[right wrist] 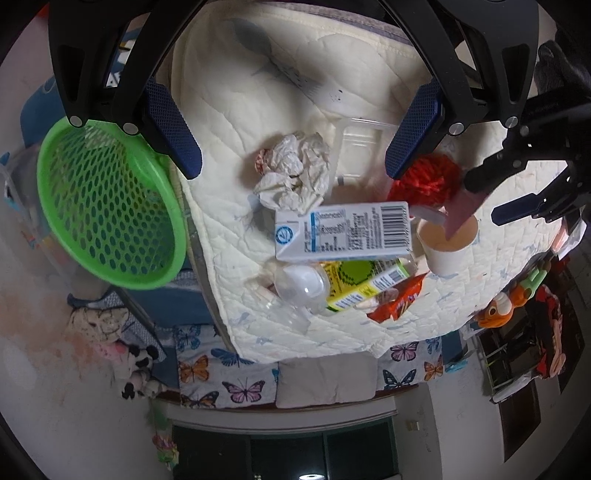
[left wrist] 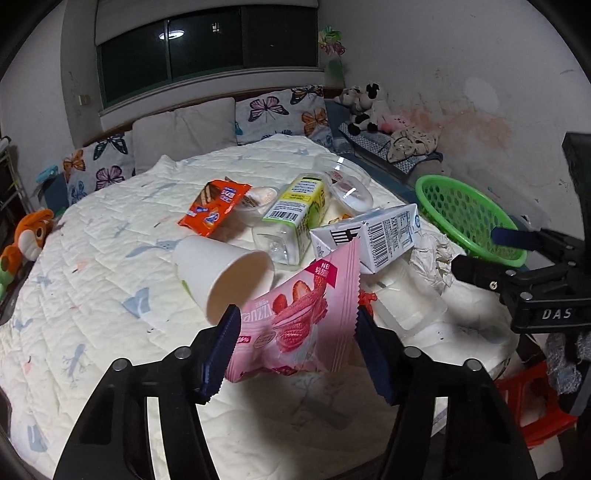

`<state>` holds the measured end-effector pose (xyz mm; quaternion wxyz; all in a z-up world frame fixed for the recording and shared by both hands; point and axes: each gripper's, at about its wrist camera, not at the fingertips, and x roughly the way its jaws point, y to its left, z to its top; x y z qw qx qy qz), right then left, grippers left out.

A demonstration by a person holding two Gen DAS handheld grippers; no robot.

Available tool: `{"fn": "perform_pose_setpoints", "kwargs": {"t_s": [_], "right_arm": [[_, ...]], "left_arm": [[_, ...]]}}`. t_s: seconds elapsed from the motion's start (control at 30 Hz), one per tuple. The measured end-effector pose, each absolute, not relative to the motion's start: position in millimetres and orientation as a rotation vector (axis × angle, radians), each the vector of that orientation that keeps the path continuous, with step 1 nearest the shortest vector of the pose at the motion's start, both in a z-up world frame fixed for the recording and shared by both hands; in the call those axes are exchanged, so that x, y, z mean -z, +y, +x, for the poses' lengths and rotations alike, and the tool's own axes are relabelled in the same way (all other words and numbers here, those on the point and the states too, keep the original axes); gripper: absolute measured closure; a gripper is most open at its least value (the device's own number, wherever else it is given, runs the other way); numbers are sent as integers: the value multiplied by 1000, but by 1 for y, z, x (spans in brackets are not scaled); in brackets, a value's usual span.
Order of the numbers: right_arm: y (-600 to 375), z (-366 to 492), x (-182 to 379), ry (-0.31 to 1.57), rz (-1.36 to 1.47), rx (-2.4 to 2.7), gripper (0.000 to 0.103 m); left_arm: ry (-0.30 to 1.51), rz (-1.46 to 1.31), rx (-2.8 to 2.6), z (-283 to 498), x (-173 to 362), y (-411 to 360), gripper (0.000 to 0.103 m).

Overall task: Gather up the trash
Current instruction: 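Grasp the pink snack wrapper with the left tool while the right tool grasps the crumpled paper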

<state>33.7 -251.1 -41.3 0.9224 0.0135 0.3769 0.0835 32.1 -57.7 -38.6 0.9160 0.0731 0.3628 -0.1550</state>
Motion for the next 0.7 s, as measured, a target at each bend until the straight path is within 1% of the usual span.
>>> {"fn": "perform_pose_setpoints", "kwargs": {"t_s": [0.1,0.23,0.27,0.3,0.33,0.43,0.5,0.53,0.6,0.7], "right_arm": [[-253,40,48,787,47,-178,9],[-250,52,56,809,39,-192,14],[-248,55,58,813,29,-189,17],[-247,58,59,815,26,-191,21],[-247,62,61,818,26,-198,22],[-244,69,66,835,23,-206,30],[-243,71,68,840,16,-206,41],[-243,71,69,842,16,-206,43],[-245,71,70,849,24,-210,50],[-248,66,66,840,40,-216,53]], "left_arm": [[763,136,333,37,40,-57,60],[778,103,351,42,38,-54,71],[782,95,358,41,37,-53,74],[784,86,365,41,36,-52,78],[785,78,369,41,35,-51,80],[778,66,376,41,31,-47,83],[774,64,378,40,28,-46,86],[771,64,381,39,26,-46,86],[765,63,387,39,23,-44,88],[764,54,402,38,17,-41,88]]}}
